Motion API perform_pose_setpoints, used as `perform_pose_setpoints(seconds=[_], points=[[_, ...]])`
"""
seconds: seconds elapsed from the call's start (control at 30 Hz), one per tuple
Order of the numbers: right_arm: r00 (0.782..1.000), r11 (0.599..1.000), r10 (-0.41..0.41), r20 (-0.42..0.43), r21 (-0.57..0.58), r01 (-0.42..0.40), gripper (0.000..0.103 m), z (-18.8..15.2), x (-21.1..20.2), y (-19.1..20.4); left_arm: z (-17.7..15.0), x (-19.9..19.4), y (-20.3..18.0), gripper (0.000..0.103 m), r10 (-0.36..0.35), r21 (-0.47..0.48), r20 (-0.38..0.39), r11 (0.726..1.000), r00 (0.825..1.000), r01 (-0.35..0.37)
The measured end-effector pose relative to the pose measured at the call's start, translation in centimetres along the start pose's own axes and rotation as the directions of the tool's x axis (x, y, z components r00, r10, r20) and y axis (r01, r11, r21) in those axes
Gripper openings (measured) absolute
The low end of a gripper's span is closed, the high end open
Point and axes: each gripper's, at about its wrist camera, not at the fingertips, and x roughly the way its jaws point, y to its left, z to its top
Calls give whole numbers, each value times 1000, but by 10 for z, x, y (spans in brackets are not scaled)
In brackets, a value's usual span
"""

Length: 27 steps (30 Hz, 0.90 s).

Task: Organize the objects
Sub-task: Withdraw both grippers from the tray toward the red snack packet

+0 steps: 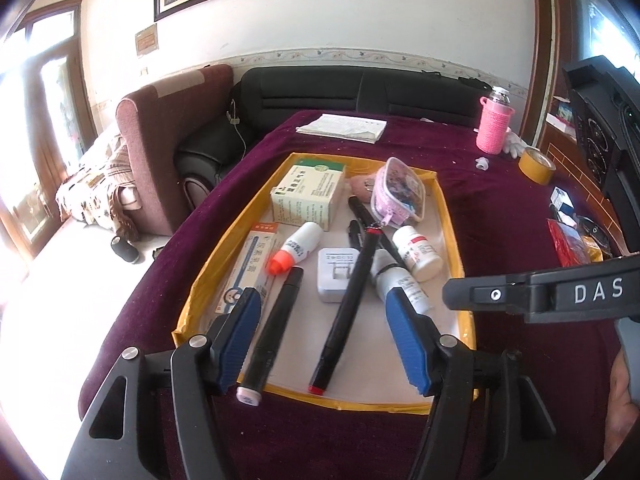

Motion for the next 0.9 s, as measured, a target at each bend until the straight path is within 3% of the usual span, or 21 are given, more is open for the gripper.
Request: perform_pose_setpoints(seconds=[0.13, 0.33, 0.43, 0.63, 0.8, 0.9], points=[[999, 999, -16, 46, 49, 14, 36, -11, -24, -33, 6, -4, -19, 60, -40, 36, -2, 999, 999, 40], [984, 973, -121, 129, 214, 91, 37, -42, -83, -128, 12, 0, -62, 64, -175, 82, -53, 980, 983, 179], [961, 933, -207, 185, 334, 136, 46, -65, -121, -187, 11, 4, -85, 64, -228, 108, -82, 966, 970, 237], [910, 814, -337, 242, 560, 152, 46, -119, -175, -274, 11, 17, -130, 64, -327, 176, -118, 922, 938, 344], [914, 775, -321, 246, 624, 104, 47, -123, -190, -304, 14, 18, -143, 64, -347, 152, -148, 917, 926, 368], [927, 773, -296, 230, 627, 92, 47, -103, -180, -311, 14, 11, -136, 64, -330, 135, -127, 928, 935, 346]])
